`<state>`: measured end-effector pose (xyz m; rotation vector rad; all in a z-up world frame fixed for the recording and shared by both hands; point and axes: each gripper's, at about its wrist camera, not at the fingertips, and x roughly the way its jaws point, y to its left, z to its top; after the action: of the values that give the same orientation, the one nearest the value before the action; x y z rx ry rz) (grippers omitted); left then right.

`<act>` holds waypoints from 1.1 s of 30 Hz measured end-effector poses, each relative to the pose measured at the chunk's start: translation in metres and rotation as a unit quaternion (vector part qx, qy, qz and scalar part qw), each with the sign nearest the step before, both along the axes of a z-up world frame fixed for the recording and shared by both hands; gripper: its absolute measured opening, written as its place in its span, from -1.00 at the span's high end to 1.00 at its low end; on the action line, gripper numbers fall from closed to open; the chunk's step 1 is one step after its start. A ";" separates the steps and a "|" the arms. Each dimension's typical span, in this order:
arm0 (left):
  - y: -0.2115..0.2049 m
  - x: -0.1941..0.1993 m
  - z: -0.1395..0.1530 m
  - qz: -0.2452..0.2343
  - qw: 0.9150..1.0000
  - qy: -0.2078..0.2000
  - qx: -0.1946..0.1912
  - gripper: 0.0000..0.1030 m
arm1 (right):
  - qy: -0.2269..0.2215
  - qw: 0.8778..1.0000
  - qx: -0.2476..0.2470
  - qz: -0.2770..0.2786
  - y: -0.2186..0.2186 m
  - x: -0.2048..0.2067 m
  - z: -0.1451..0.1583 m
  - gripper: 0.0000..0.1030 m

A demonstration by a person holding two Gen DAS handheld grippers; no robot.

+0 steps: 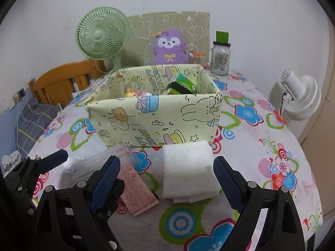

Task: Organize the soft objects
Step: 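Grasp the clear straw bundle with the left tool while the right tool grasps the white napkin stack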

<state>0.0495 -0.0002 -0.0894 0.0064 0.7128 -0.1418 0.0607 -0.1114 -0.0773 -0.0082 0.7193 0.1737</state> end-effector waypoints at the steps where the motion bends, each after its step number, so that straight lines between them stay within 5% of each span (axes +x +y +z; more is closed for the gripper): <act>1: 0.000 0.002 -0.002 0.001 1.000 0.002 0.001 -0.99 | 0.003 1.000 -0.001 -0.001 0.000 0.003 -0.002 -0.79; 12: 0.000 0.031 -0.019 0.006 0.999 0.030 0.019 -0.84 | 0.035 0.999 0.003 -0.014 -0.002 0.026 -0.020 -0.79; 23: 0.002 0.043 -0.032 -0.006 0.998 0.063 -0.003 -0.07 | 0.057 0.998 0.002 -0.020 -0.003 0.042 -0.034 -0.79; 33: -0.008 0.042 -0.028 -0.021 0.998 0.067 -0.007 0.33 | 0.076 0.996 0.002 -0.055 -0.016 0.052 -0.041 -0.79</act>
<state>0.0917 -0.0078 -0.1169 -0.0017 0.8449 -0.1893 0.1126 -0.1275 -0.1185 0.0497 0.8688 0.0705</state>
